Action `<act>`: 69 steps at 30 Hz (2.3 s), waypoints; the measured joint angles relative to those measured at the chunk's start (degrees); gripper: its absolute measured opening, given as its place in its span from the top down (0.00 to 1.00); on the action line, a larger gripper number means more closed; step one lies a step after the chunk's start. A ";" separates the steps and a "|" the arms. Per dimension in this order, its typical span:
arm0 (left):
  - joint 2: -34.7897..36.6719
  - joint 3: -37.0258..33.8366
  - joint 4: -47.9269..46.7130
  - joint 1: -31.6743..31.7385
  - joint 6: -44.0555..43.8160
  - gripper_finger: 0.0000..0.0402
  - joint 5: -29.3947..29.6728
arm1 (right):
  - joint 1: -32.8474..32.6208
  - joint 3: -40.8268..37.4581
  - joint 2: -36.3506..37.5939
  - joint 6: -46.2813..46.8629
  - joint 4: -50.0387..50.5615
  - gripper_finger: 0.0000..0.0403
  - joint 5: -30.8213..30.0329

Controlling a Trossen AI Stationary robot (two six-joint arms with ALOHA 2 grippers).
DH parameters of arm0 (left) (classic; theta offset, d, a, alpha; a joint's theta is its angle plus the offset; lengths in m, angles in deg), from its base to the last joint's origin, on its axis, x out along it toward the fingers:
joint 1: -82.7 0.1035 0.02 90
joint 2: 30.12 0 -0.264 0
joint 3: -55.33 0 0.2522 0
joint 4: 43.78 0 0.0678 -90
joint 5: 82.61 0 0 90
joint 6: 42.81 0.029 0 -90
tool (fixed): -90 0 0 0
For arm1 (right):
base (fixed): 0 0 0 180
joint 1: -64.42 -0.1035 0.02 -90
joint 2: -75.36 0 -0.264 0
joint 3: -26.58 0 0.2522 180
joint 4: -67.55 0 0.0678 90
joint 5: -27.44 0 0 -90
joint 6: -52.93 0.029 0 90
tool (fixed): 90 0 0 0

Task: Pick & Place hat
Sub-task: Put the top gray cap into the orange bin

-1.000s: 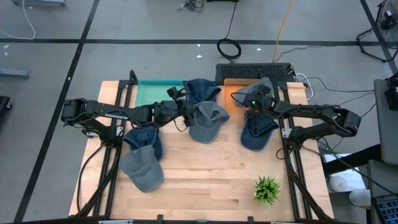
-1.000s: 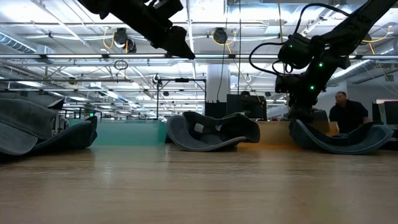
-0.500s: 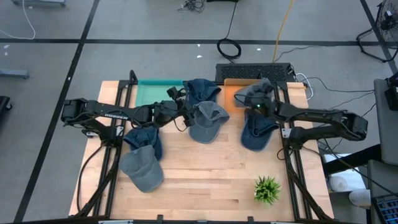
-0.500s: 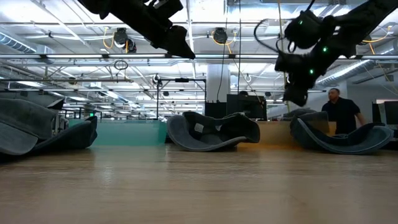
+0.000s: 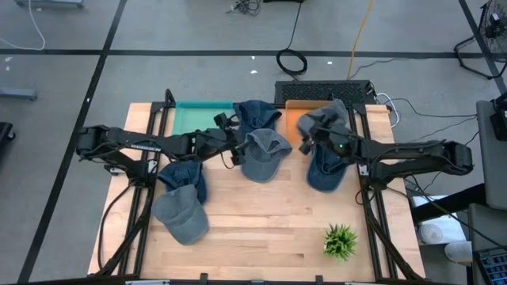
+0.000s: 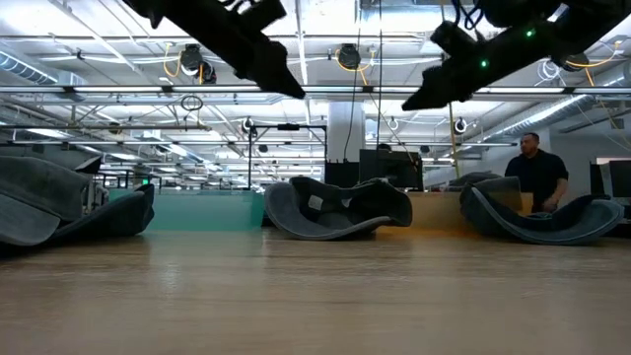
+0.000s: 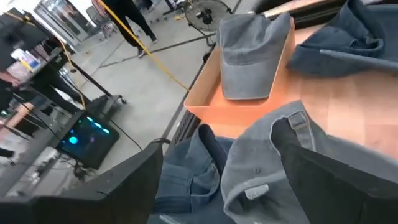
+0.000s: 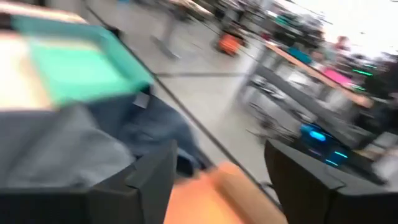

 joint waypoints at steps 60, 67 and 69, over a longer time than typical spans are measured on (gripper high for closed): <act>51.30 -26.82 -12.11 -15.99 -23.59 0.02 -0.21 | -22.31 0.00 -6.75 8.50 -25.55 0.33 17.58; 51.35 -26.82 -10.73 -15.99 -26.29 0.02 -4.75 | -22.30 0.00 -6.75 9.94 -25.54 0.33 15.58; 51.34 -26.82 -10.66 -15.99 -25.32 0.02 -5.04 | -22.35 0.00 -6.75 11.08 -25.51 0.33 15.71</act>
